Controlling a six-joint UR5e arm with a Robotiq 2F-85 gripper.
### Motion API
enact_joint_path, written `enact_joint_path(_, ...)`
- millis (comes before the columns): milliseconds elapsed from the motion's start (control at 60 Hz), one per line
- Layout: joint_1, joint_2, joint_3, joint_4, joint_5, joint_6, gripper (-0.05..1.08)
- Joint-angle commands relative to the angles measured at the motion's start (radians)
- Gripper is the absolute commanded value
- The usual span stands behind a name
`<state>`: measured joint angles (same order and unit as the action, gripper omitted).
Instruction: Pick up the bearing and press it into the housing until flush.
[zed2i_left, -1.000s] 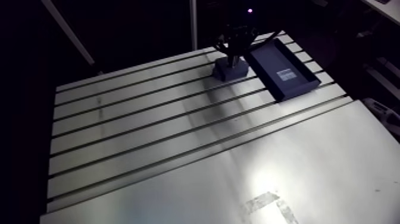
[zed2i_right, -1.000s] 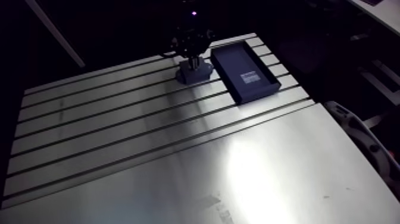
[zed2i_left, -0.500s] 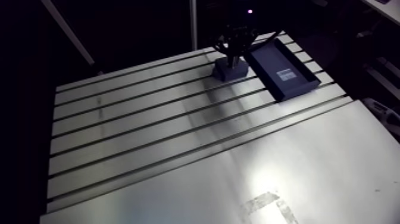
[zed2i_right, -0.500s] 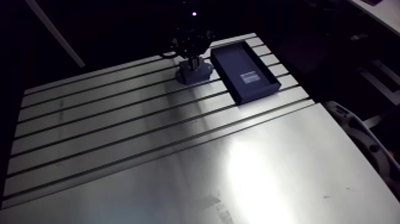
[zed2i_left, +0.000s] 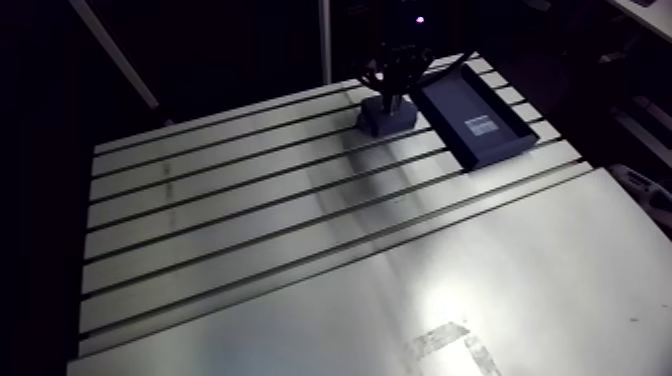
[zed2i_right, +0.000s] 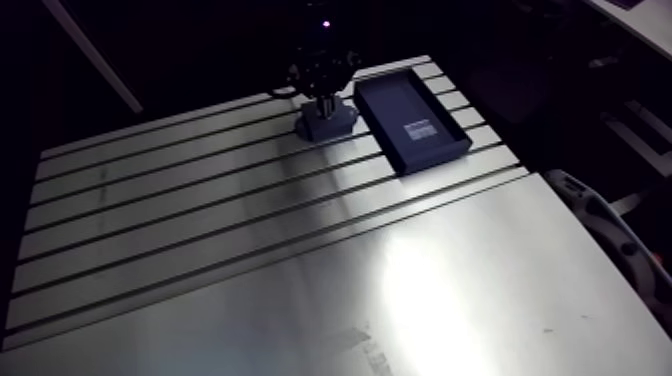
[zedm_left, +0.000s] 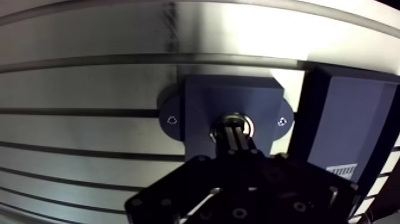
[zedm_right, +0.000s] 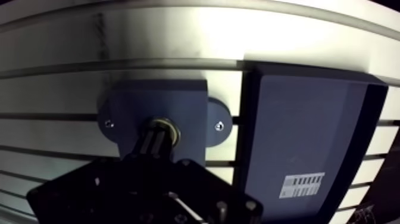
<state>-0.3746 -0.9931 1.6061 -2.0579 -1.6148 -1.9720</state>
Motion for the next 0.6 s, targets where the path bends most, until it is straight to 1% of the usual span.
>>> enact_joint_path(17, -0.001, 0.000, -0.001, 0.000, -0.001, 0.000, 1.08)
enact_joint_path(200, -0.001, -0.002, -0.002, 0.001, -0.001, 0.000, 1.08)
enact_joint_path(433, -0.001, -0.007, -0.004, 0.001, 0.003, 0.000, 1.08)
enact_joint_path(600, 0.000, -0.015, -0.005, 0.003, 0.002, 0.000, 1.08)
